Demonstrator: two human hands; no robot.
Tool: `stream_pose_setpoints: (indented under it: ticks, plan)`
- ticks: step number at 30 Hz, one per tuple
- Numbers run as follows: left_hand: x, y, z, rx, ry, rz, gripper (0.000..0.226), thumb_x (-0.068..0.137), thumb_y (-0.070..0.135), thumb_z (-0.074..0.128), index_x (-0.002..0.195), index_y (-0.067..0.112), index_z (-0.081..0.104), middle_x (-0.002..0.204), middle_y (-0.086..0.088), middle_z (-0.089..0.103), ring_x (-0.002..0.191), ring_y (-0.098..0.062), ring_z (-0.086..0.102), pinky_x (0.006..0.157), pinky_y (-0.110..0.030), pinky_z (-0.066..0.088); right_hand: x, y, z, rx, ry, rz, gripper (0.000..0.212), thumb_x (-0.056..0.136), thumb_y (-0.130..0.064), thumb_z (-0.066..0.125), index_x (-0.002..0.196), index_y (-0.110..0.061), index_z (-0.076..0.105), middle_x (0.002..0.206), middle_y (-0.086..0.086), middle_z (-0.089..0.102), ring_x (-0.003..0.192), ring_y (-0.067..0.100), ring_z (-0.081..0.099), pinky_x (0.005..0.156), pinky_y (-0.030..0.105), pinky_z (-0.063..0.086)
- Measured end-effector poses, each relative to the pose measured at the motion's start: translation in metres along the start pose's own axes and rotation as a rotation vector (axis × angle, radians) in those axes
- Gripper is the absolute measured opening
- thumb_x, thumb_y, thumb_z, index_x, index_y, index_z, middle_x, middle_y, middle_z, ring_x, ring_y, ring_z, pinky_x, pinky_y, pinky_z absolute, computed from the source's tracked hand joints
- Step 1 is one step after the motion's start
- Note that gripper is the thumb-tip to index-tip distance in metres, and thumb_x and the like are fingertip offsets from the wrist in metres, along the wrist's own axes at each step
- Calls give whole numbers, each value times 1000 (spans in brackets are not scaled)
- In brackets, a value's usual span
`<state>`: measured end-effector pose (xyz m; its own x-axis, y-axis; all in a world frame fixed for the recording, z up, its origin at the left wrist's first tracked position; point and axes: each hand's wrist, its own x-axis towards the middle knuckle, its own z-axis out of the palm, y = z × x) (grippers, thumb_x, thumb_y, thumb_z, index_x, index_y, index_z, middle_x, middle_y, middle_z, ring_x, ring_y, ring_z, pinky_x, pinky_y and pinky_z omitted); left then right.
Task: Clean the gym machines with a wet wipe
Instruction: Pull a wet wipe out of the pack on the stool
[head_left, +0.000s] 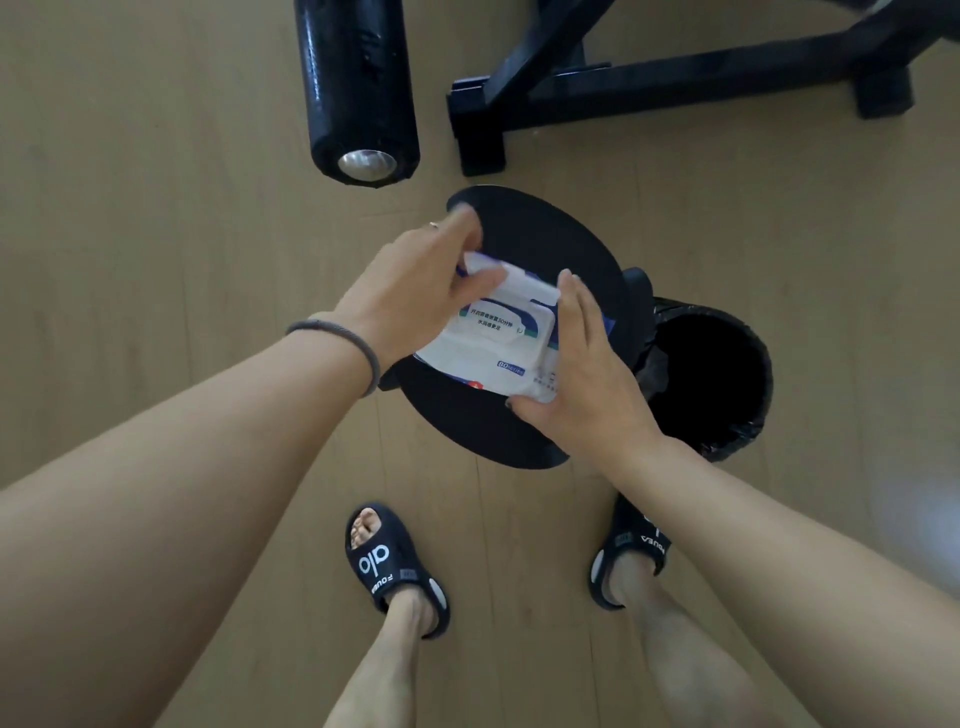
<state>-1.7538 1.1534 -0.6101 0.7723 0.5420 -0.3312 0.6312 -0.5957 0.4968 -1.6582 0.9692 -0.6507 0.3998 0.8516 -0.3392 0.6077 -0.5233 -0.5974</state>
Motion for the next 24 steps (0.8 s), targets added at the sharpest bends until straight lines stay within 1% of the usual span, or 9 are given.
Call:
stream_pose_setpoints:
  ticks: [2,5,7,9,12,15,18,21,24]
  plan:
    - [-3,5,6,-91,141,-154,25,102,37,53,95,15,43,89,2,51,67,-10,49,59,-22,39,-3,-5,2,-32,66,39,119,75,-42,82,160,-10,4,166,9,11,150,24,26,108,32,43]
    - [-11,6,20,-20,154,-201,28,104,36,46,89,12,47,103,-2,46,69,-20,53,62,-36,50,-12,-18,2,-124,241,36,93,72,-43,82,142,-8,32,141,10,39,116,28,53,92,40,54]
    - [-17,8,24,31,105,-172,21,102,36,50,100,15,49,109,0,43,74,-18,54,57,-31,46,-15,-26,0,-129,337,41,73,71,-39,83,124,-9,42,122,9,47,100,25,55,79,40,55]
    - [-22,12,26,78,14,-124,33,94,40,61,116,19,48,117,1,40,89,-16,49,62,-26,37,-15,-30,-1,-73,364,57,58,74,-33,83,112,-10,45,112,6,48,95,22,53,74,39,54]
    - [-22,17,28,206,-49,-77,60,83,49,72,126,18,46,126,-3,40,112,-19,43,71,-29,43,-12,-32,0,35,263,34,41,77,-15,77,108,-10,50,107,2,48,92,21,51,74,42,53]
    - [-17,21,31,261,0,-99,66,81,56,72,128,19,45,130,-6,40,117,-23,44,80,-33,52,-9,-28,1,59,122,12,40,75,-5,71,113,-11,57,112,2,51,100,20,52,79,36,53]
    - [-15,24,39,351,15,-88,74,80,62,70,134,19,43,137,-9,40,122,-25,44,88,-37,54,-9,-23,2,110,75,25,39,73,2,69,110,-8,62,115,1,52,102,18,52,82,29,51]
    - [-18,24,45,456,26,-74,66,85,58,68,134,17,49,144,-12,41,126,-29,45,96,-40,52,-8,-22,1,164,63,65,38,72,8,66,108,-7,61,115,0,50,95,11,50,75,14,43]
    - [-24,26,50,554,84,81,48,92,46,67,129,17,57,143,-11,49,128,-28,50,104,-41,45,-6,-23,-1,184,70,89,38,74,7,66,108,-7,60,114,-1,48,92,12,50,74,15,45]
